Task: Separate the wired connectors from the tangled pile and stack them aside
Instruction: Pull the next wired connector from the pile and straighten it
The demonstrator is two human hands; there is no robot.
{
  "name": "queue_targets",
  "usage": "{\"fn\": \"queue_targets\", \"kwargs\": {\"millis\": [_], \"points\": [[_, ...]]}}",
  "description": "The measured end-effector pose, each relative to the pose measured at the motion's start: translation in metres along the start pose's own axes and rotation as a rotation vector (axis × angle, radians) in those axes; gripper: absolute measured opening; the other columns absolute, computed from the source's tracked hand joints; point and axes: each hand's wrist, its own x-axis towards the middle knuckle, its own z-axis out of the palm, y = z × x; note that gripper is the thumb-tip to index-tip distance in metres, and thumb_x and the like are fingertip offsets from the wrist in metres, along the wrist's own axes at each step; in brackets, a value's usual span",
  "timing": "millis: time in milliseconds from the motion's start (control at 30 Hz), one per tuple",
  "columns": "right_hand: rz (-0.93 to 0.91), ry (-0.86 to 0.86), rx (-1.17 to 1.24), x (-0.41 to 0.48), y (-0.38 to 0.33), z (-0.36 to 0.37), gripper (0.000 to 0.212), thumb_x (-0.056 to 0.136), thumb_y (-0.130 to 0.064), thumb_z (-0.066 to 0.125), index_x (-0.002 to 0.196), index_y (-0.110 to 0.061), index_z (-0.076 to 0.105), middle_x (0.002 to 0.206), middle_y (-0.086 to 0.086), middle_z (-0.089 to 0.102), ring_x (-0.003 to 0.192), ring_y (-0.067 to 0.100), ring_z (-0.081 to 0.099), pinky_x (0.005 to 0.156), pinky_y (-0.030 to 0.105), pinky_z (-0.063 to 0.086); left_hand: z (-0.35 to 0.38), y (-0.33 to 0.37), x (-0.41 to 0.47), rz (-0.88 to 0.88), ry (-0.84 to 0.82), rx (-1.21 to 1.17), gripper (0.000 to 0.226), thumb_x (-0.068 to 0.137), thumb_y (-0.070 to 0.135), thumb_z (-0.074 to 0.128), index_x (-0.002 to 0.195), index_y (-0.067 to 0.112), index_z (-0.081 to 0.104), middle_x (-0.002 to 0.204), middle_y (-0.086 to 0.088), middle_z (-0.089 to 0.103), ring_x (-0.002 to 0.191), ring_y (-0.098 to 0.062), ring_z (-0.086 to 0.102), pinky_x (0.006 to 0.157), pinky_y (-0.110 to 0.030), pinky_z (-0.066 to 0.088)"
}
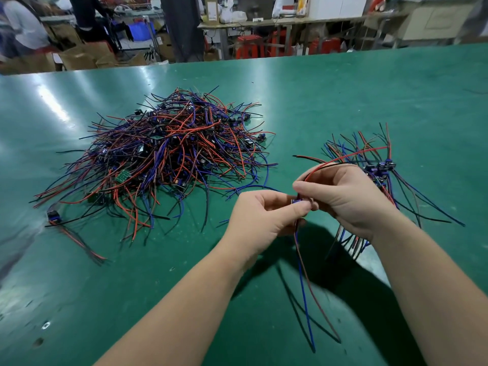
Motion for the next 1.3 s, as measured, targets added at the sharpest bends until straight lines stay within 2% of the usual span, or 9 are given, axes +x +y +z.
{"fn": "queue_targets", "kwargs": {"millis": [233,400,500,700,933,1067,1167,1233,1300], "points": [[0.059,0.193,0.095,0.006,-0.004,-0.021,0.011,0.086,-0.005,0.062,0.075,-0.003,0.062,0.058,0.0,0.067,0.051,0.006,0.063,0.048,0.014,0.048,0.002,0.005,-0.003,-0.132,-0.115,-0.058,0.006,0.085,0.002,0.066,0.081,0.005,0.069,0.073,-0.008,0.072,0.062,-0.014,0.069,0.057,-0.022,0.056],[0.118,0.233,0.166,0.008,-0.004,-0.027,0.014,0.09,-0.007,0.057,0.079,-0.001,0.063,0.058,0.002,0.068,0.05,0.008,0.063,0.048,0.015,0.05,0.0,0.006,-0.002,-0.139,-0.113,-0.006,0.009,0.084,0.0,0.067,0.078,0.006,0.069,0.072,-0.007,0.071,0.062,-0.014,0.068,0.066,-0.026,0.058],[0.114,0.321,0.244,0.01,-0.007,-0.034,0.016,0.093,-0.006,0.053,0.082,-0.001,0.063,0.059,0.003,0.068,0.055,0.01,0.067,0.049,0.015,0.051,-0.002,0.005,-0.003,-0.157,-0.141,0.026,0.007,0.082,-0.002,0.069,0.078,0.004,0.07,0.072,-0.009,0.07,0.06,-0.014,0.067,0.062,-0.024,0.058],[0.107,0.414,0.35,0.01,-0.009,-0.041,0.006,0.089,0.0,0.058,0.084,-0.001,0.063,0.062,0.005,0.069,0.059,0.013,0.07,0.049,0.013,0.05,-0.001,0.003,-0.003,-0.19,-0.188,0.095,0.007,0.083,0.001,0.07,0.078,0.006,0.07,0.078,-0.015,0.069,0.064,-0.017,0.067,0.067,-0.027,0.057],[0.17,0.449,0.179,0.011,-0.007,-0.04,0.017,0.089,-0.012,0.063,0.074,-0.005,0.06,0.044,-0.003,0.057,0.038,0.003,0.055,0.031,0.011,0.033,-0.011,0.009,-0.007,-0.208,-0.382,0.12,0.008,0.083,0.003,0.07,0.08,0.01,0.074,0.079,-0.007,0.073,0.067,-0.014,0.07,0.061,-0.02,0.055],[0.222,0.405,0.109,0.011,-0.006,-0.038,0.022,0.091,-0.017,0.059,0.071,-0.007,0.059,0.043,-0.002,0.055,0.036,0.006,0.052,0.03,0.012,0.031,-0.017,0.012,-0.009,-0.245,-0.489,0.156,0.011,0.084,0.006,0.069,0.08,0.015,0.073,0.08,-0.005,0.073,0.07,-0.014,0.071,0.059,-0.018,0.052],[0.208,0.364,0.218,0.011,-0.008,-0.033,0.028,0.098,-0.027,0.049,0.078,-0.009,0.058,0.051,0.004,0.064,0.045,0.011,0.063,0.035,0.014,0.042,-0.02,0.012,-0.007,-0.248,-0.426,0.099,0.008,0.085,0.007,0.069,0.082,0.013,0.072,0.082,-0.007,0.074,0.07,-0.016,0.071,0.062,-0.022,0.055],[0.186,0.329,0.291,0.013,-0.007,-0.032,0.041,0.102,-0.038,0.035,0.09,-0.006,0.059,0.07,0.01,0.071,0.061,0.016,0.07,0.047,0.02,0.053,-0.019,0.011,-0.003,-0.241,-0.315,0.034,0.004,0.086,0.01,0.067,0.084,0.011,0.07,0.082,-0.008,0.074,0.069,-0.016,0.071,0.062,-0.023,0.057],[0.184,0.376,0.197,0.016,-0.004,-0.03,0.043,0.102,-0.042,0.032,0.105,-0.004,0.054,0.088,0.013,0.067,0.072,0.021,0.07,0.058,0.026,0.056,-0.017,0.01,0.001,-0.241,-0.198,-0.048,0.003,0.088,0.013,0.065,0.086,0.011,0.067,0.082,-0.005,0.074,0.067,-0.014,0.071,0.057,-0.02,0.056]]}}
